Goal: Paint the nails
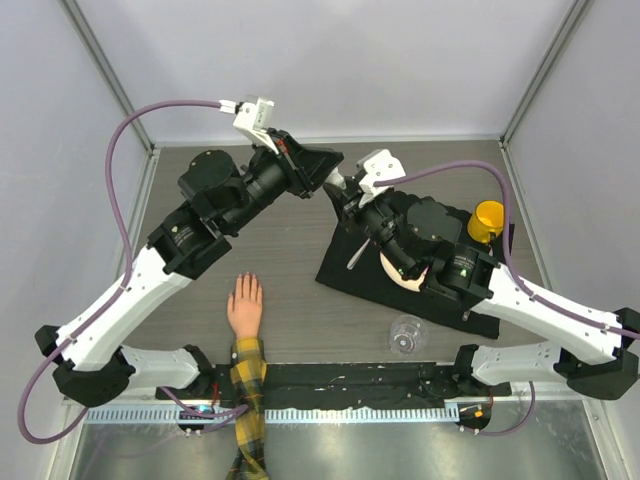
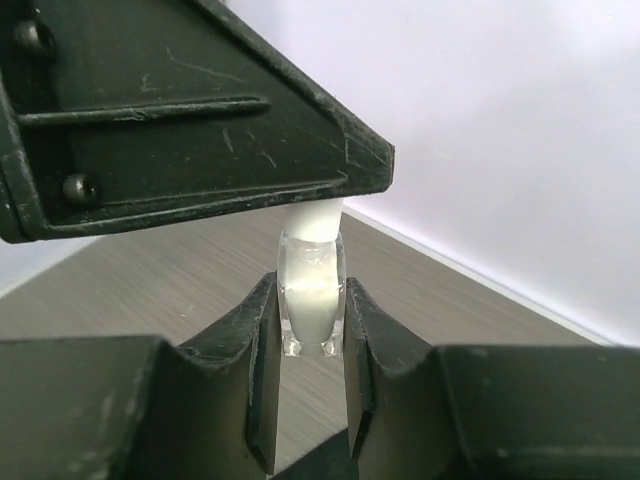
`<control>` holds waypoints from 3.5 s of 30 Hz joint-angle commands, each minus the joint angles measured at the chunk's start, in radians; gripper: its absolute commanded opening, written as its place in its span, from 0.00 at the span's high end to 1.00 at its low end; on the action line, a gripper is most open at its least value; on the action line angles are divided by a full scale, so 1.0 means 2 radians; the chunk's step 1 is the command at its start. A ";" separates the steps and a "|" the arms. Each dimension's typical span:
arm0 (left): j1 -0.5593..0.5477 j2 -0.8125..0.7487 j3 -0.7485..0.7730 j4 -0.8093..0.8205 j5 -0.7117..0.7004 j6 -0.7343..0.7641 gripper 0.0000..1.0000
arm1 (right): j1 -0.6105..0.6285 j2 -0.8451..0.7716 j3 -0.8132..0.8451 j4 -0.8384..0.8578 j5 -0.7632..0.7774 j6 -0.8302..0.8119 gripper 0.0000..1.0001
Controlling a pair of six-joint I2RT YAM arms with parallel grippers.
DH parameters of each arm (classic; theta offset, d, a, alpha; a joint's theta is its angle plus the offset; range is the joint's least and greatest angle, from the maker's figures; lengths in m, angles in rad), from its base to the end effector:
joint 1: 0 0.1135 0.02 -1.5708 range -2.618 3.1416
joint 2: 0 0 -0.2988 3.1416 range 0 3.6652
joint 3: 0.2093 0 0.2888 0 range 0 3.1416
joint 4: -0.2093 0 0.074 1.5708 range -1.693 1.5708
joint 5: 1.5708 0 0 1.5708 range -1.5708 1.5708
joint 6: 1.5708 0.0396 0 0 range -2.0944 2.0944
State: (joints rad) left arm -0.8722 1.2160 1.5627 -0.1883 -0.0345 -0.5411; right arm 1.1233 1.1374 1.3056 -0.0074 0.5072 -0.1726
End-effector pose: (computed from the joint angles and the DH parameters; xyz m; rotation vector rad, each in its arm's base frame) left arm 0.1770 -0.2087 0.5640 0.2192 1.4974 -1.1319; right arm 0.1343 0.2353 0.5085 -0.4982 1.3554 0.4247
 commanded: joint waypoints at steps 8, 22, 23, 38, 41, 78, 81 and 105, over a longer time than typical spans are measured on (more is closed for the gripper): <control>-0.007 -0.011 -0.018 0.002 -0.020 0.001 0.36 | -0.054 -0.025 -0.013 0.031 -0.082 0.020 1.00; 0.142 -0.046 0.043 -0.080 0.160 -0.068 0.18 | -0.185 -0.042 -0.013 -0.041 -0.418 0.112 1.00; 0.159 -0.034 0.059 -0.110 0.194 -0.087 0.20 | -0.190 -0.038 -0.006 -0.045 -0.433 0.115 1.00; 0.185 0.063 0.200 -0.363 0.277 -0.029 0.42 | -0.202 0.010 0.018 -0.124 -0.462 0.104 1.00; 0.183 0.066 0.207 -0.385 0.270 -0.019 0.43 | -0.202 0.014 0.021 -0.138 -0.458 0.100 1.00; 0.128 0.129 0.226 -0.365 0.260 -0.005 0.48 | -0.201 0.012 0.025 -0.137 -0.465 0.103 1.00; 0.128 0.134 0.226 -0.366 0.263 -0.005 0.47 | -0.202 0.011 0.024 -0.137 -0.465 0.103 1.00; 0.124 0.157 0.281 -0.404 0.240 -0.009 1.00 | -0.203 0.007 0.019 -0.133 -0.427 0.097 1.00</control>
State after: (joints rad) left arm -0.6197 1.5364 2.0842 -0.9997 0.4427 -0.5430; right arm 0.7223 1.1778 1.3148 -0.3222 -0.3862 0.0284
